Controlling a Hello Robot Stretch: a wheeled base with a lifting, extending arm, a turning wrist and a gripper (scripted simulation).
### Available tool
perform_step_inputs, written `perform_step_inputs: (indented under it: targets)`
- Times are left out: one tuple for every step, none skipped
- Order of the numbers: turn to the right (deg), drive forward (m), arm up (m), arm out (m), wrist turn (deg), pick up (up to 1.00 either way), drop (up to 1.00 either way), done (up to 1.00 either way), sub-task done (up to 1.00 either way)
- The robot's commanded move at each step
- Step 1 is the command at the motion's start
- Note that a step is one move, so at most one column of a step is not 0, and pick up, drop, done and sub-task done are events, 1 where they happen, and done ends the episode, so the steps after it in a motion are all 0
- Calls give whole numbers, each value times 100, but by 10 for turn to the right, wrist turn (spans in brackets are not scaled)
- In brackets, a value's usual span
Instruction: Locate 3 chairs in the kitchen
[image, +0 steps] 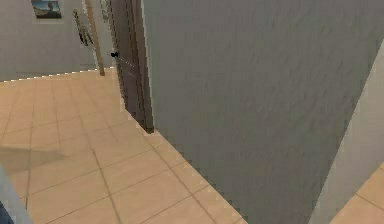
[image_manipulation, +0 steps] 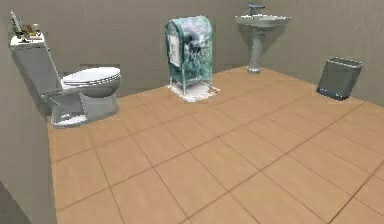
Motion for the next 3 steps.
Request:
perform_step_inputs:
  targets:
    - [0,45,0,0,0,0,0,0,0]
    - [-360,0,0,0,0,0,0,0,0]
    - [-30,0,0,0,0,0,0,0,0]
